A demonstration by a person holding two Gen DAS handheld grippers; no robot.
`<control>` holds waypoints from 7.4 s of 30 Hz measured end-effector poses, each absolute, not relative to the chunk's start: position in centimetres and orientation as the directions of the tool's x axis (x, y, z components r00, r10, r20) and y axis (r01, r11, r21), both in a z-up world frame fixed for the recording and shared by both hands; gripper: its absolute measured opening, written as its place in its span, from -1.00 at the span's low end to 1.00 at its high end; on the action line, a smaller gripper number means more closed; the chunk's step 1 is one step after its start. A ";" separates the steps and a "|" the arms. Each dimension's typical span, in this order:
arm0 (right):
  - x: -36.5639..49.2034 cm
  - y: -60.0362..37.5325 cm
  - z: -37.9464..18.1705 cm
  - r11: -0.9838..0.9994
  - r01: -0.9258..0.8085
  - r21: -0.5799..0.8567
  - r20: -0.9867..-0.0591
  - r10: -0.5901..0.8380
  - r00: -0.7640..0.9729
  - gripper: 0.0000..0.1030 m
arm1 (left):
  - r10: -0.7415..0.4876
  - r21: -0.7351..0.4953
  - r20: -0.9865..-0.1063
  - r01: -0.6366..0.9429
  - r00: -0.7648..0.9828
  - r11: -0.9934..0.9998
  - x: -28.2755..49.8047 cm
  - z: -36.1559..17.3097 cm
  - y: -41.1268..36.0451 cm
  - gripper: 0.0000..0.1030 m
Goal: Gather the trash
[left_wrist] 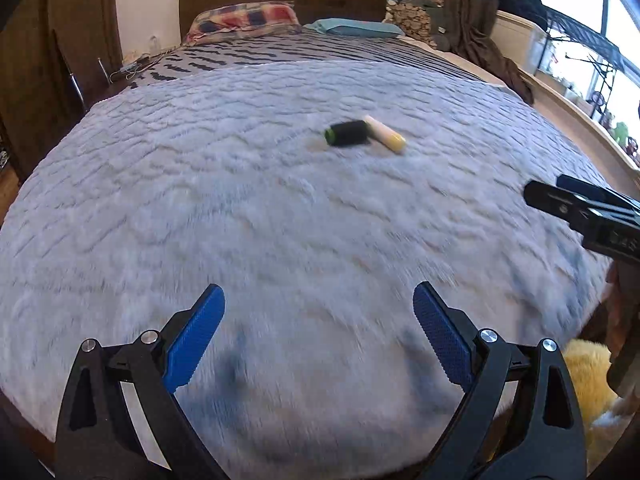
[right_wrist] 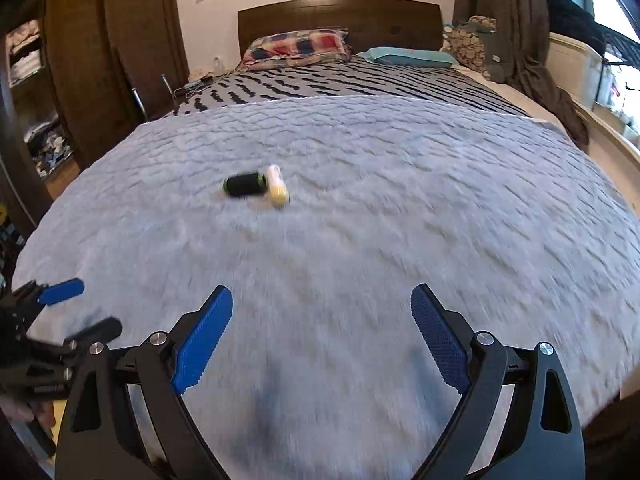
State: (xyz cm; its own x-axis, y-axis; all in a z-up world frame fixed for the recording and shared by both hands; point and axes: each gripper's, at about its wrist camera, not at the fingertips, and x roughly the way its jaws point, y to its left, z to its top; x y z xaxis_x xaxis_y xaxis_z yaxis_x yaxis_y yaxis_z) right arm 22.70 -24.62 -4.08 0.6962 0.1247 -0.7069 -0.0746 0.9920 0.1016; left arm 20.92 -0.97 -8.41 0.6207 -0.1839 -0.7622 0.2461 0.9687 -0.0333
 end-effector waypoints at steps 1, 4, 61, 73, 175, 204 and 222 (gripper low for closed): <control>23.6 -24.4 -4.2 0.992 -0.073 0.103 -0.709 0.124 0.694 0.77 | -0.186 -0.038 -0.765 0.244 0.617 0.969 21.6 -8.6 -0.9 0.75; 27.5 -23.0 -4.6 0.993 -0.077 0.086 -0.713 0.116 0.692 0.77 | -0.176 -0.031 -0.775 0.241 0.607 0.970 24.1 -9.1 -1.0 0.75; 23.9 -26.5 -2.3 0.991 -0.104 0.081 -0.705 0.131 0.697 -0.59 | -0.196 0.075 -0.745 0.372 0.638 0.925 28.4 -7.0 -9.0 -0.02; 10.8 -25.2 -0.1 0.987 -0.137 0.085 -0.612 0.160 0.775 -0.59 | -0.266 0.037 -0.642 0.375 0.720 0.926 13.4 -3.8 -7.1 -0.01; -8.2 -27.8 5.0 0.987 0.161 -0.004 -0.319 -0.154 0.935 0.93 | -0.087 -0.002 -0.340 0.092 0.936 0.996 -6.0 1.4 -1.8 0.76; -8.9 -28.2 5.3 0.983 0.181 0.017 -0.281 -0.169 0.945 0.93 | -0.057 -0.004 -0.313 0.058 0.948 0.998 -6.6 1.7 -1.3 0.76; -9.1 -28.1 5.5 0.983 0.184 0.026 -0.267 -0.171 0.949 0.93 | -0.050 -0.005 -0.303 0.050 0.952 0.999 -6.9 2.0 -1.2 0.76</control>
State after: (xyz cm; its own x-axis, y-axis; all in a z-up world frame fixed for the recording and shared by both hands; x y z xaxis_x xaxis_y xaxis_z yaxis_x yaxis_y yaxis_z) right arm -9.10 -28.14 5.54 0.9485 -0.1709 -0.2666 0.1843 0.9825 0.0259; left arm -6.86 -1.16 2.04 0.9516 -0.0497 -0.3034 0.0505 0.9987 -0.0053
